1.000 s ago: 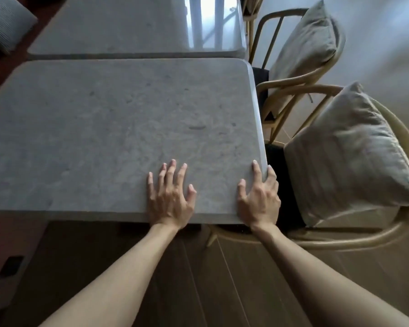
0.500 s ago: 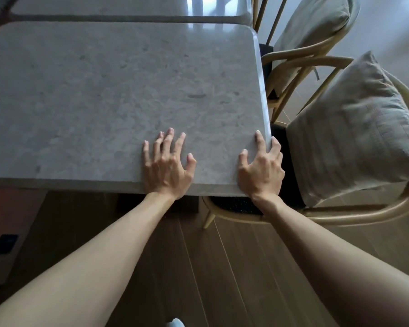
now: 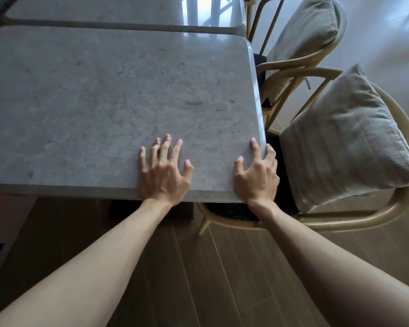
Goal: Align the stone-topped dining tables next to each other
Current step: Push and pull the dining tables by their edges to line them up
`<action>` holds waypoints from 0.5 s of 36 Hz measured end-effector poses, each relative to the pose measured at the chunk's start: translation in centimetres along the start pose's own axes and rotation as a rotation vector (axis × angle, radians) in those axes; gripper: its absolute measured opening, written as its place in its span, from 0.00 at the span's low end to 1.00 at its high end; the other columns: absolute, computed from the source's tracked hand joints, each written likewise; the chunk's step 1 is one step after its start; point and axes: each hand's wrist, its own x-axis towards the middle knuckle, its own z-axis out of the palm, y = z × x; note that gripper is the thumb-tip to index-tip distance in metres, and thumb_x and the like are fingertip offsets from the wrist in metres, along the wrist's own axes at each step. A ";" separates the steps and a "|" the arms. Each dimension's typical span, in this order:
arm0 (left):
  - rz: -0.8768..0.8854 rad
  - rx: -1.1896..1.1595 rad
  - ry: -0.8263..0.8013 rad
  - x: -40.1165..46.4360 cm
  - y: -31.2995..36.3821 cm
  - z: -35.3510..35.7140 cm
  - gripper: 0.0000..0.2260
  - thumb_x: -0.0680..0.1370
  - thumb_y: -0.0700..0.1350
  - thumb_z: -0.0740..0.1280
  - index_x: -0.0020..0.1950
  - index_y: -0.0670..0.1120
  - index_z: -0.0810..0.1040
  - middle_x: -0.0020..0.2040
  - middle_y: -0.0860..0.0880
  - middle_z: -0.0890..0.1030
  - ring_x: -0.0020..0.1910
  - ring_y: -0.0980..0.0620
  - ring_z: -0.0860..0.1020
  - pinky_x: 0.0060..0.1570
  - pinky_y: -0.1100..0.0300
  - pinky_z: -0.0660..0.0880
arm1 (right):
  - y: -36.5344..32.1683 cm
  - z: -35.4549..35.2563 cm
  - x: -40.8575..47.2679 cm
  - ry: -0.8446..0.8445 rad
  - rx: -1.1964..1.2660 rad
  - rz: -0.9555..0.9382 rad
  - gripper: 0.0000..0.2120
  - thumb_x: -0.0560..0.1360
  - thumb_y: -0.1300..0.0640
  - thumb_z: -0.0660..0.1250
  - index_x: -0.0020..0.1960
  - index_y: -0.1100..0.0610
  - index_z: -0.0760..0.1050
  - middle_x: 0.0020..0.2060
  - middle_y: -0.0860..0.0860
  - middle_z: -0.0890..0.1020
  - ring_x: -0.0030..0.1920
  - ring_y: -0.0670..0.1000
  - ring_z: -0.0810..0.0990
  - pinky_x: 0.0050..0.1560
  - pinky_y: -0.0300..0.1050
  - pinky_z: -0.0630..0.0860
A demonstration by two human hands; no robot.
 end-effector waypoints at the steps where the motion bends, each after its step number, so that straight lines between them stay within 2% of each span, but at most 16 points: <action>1: 0.001 0.001 -0.001 0.0 0.0 0.0 0.27 0.77 0.57 0.54 0.74 0.50 0.71 0.75 0.46 0.69 0.74 0.44 0.67 0.74 0.40 0.56 | 0.0 0.0 0.0 -0.003 0.000 0.000 0.30 0.77 0.42 0.57 0.77 0.47 0.60 0.74 0.58 0.62 0.70 0.60 0.67 0.60 0.58 0.73; 18: -0.005 -0.003 0.002 0.0 0.0 0.2 0.27 0.77 0.57 0.55 0.74 0.50 0.71 0.75 0.46 0.69 0.74 0.44 0.67 0.74 0.39 0.56 | 0.1 0.1 0.0 0.003 0.001 -0.007 0.30 0.76 0.41 0.55 0.77 0.47 0.60 0.74 0.58 0.62 0.69 0.60 0.69 0.59 0.58 0.74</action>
